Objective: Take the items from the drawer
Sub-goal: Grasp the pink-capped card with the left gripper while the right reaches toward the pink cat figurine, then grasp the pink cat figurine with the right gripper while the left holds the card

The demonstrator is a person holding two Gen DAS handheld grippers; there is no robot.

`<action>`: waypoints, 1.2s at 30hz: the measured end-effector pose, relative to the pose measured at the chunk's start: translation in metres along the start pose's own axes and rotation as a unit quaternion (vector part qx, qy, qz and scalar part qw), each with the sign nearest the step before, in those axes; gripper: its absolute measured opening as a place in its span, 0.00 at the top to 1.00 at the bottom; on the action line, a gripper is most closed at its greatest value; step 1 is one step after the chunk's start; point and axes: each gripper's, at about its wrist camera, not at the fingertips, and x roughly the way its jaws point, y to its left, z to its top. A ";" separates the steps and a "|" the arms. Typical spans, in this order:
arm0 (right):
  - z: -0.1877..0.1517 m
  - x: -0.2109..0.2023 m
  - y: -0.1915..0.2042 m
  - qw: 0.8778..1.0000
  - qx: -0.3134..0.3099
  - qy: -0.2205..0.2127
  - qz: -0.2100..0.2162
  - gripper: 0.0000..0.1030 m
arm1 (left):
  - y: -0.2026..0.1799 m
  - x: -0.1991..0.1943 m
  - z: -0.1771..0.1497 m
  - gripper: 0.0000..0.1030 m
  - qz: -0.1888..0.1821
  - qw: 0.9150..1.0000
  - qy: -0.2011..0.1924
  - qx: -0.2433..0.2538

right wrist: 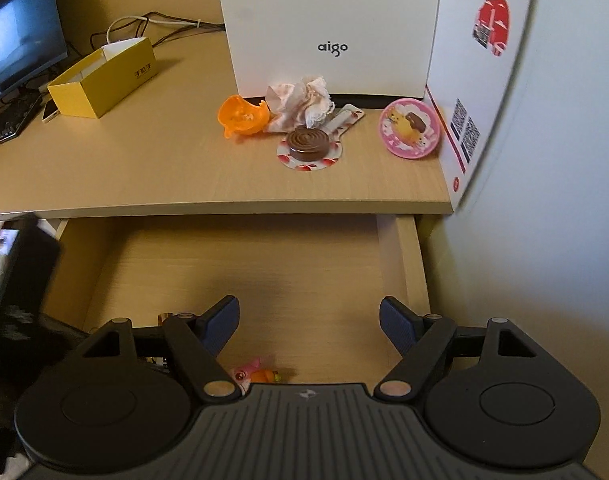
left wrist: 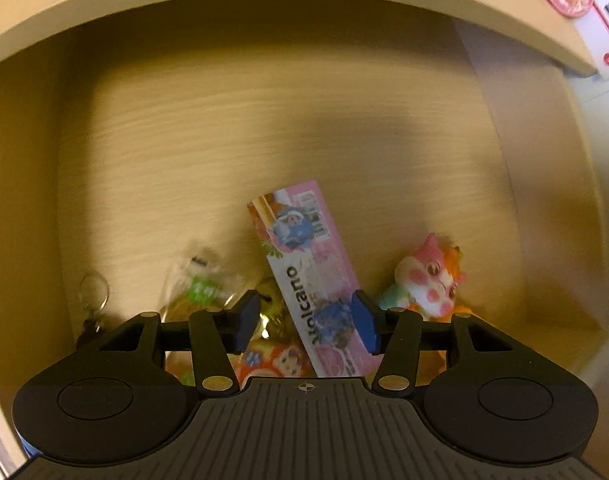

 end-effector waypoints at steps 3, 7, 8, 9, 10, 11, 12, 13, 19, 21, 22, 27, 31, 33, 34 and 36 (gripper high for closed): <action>-0.001 0.000 -0.003 1.000 -0.001 -0.001 -0.003 0.24 | -0.014 0.007 0.004 0.40 0.000 1.000 -0.001 0.020; -0.001 0.001 -0.007 1.000 0.001 0.000 -0.007 0.24 | -0.034 0.013 0.003 0.34 0.014 0.997 -0.011 0.076; -0.001 0.002 -0.008 1.000 0.004 0.001 -0.006 0.24 | -0.038 0.015 0.002 0.34 0.016 0.996 -0.012 0.087; -0.001 0.002 -0.009 1.000 0.006 0.002 -0.005 0.24 | -0.041 0.016 0.000 0.36 0.016 0.995 -0.013 0.099; -0.001 0.003 -0.010 1.000 0.009 0.003 -0.004 0.24 | -0.043 0.018 -0.002 0.40 0.016 0.993 -0.015 0.113; -0.001 0.004 -0.010 1.000 0.010 0.004 -0.004 0.24 | -0.046 0.020 -0.004 0.51 0.020 0.991 -0.015 0.134; -0.002 0.005 -0.010 1.000 0.010 0.005 -0.005 0.24 | -0.048 0.021 -0.007 0.55 0.031 0.987 -0.020 0.156; -0.002 0.005 -0.010 1.000 0.010 0.006 -0.007 0.24 | -0.049 0.022 -0.009 0.60 0.040 0.983 -0.024 0.179; -0.007 0.012 -0.009 1.000 0.007 0.018 -0.008 0.24 | -0.032 0.005 -0.012 0.74 0.014 0.982 -0.046 0.184; -0.010 0.016 -0.008 1.000 0.004 0.027 -0.005 0.24 | -0.021 -0.010 -0.015 0.74 -0.012 0.983 -0.058 0.176; -0.012 0.019 -0.007 0.999 0.004 0.035 -0.001 0.24 | -0.016 -0.018 -0.020 0.74 -0.022 0.983 -0.064 0.173; -0.022 0.045 -0.003 0.994 0.022 0.100 0.039 0.23 | 0.018 -0.064 -0.034 0.74 -0.060 0.983 -0.100 0.144; -0.018 0.080 0.005 0.983 0.045 0.166 0.056 0.23 | 0.046 -0.090 -0.038 0.74 -0.063 0.986 -0.130 0.087; -0.014 0.099 0.013 0.978 0.043 0.196 0.055 0.24 | 0.056 -0.096 -0.040 0.74 -0.064 0.986 -0.139 0.072; -0.013 0.109 0.017 0.975 0.043 0.213 0.048 0.24 | 0.059 -0.099 -0.043 0.74 -0.064 0.985 -0.142 0.067; -0.012 0.124 0.024 0.969 0.037 0.240 0.036 0.24 | 0.058 -0.099 -0.052 0.74 -0.064 0.985 -0.145 0.061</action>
